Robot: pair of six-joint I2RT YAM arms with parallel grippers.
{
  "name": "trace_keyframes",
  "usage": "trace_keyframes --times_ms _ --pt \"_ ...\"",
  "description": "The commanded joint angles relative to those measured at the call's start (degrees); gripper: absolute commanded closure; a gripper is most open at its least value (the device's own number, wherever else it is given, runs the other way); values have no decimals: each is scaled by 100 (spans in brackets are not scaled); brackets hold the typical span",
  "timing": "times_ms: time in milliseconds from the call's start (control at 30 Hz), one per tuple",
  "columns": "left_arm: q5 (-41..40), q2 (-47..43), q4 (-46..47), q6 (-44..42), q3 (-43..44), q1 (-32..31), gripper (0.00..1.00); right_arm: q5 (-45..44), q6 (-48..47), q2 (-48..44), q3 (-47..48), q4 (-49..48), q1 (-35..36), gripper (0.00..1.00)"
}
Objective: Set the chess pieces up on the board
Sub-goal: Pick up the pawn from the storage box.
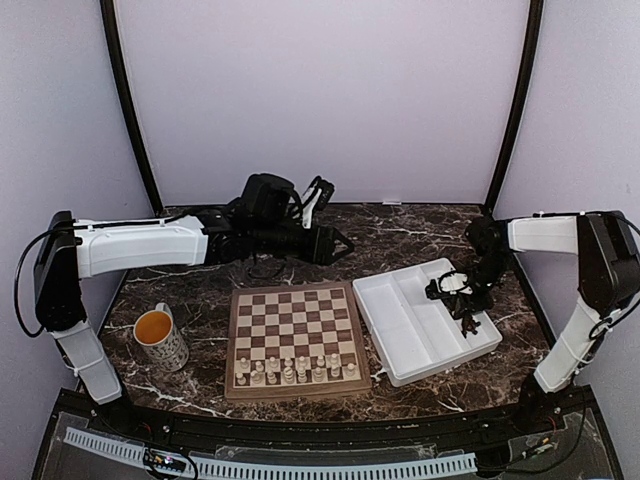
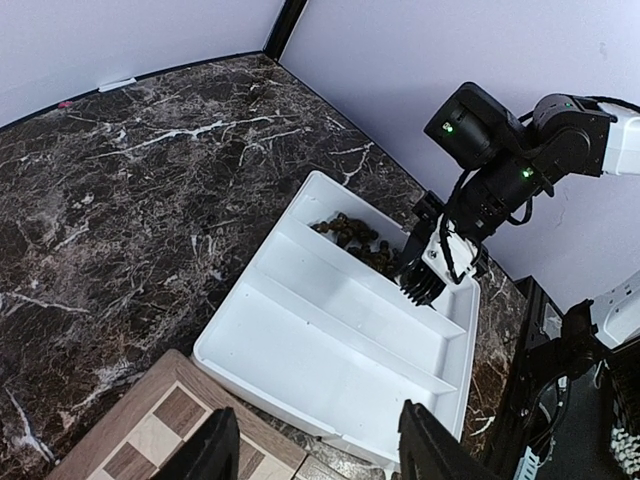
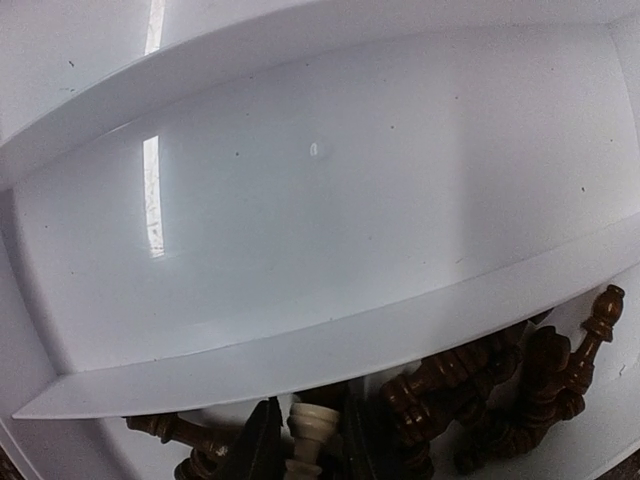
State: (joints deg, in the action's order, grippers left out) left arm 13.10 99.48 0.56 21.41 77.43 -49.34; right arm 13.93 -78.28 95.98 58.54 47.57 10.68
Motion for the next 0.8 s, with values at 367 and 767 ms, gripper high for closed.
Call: trace_keyframes --times_ms 367,767 --pt "145 -277 428 -27 -452 28 44 84 571 -717 814 1083 144 80" --pt "391 -336 589 128 -732 22 44 -43 1857 529 1197 1599 198 85"
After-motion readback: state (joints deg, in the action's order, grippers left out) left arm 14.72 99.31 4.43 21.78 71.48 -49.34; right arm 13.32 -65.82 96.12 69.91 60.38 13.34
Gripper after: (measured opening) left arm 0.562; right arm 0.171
